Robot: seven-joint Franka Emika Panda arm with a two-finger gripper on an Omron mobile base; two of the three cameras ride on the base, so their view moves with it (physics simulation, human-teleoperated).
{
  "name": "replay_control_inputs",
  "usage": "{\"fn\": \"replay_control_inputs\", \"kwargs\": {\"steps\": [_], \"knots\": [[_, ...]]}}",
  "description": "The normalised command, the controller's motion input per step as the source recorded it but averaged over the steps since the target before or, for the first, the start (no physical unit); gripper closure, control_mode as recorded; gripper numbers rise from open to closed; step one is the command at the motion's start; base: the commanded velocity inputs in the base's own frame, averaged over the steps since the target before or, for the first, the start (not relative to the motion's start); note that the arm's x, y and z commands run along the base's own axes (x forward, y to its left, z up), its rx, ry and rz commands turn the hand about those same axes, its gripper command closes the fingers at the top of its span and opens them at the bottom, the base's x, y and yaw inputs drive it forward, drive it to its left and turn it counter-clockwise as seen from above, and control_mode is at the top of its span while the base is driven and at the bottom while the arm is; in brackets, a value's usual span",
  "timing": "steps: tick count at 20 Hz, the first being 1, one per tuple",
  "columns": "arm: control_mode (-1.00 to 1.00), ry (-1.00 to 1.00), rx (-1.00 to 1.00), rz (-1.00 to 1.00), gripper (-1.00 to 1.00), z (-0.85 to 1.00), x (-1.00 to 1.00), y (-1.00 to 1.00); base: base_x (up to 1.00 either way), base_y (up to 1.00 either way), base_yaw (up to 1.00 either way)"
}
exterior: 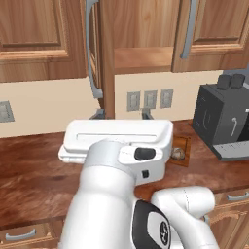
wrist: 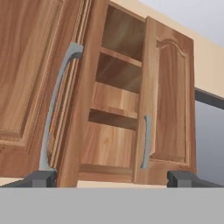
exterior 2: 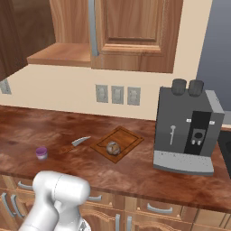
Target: Pick the bread, place it on the cutting board, pick the jam, place it on the counter, and close the cabinet.
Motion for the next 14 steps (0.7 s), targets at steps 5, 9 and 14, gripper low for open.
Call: {"fn": "replay_control_inputs", "kwargs": {"steps": [5,9,14], "knots": [[-1.0,0.0,0.0,-0.03,-1.0,0.0,0.13,0.3,0.0,0.0,0.0],[-1.0,-0.01,0.0,-0.08,-1.0,0.0,0.14,0.24,0.0,0.0,0.0],[-1.0,0.0,0.0,-0.1,-1.0,-0.01,0.15,0.22,0.0,0.0,0.0]]}}
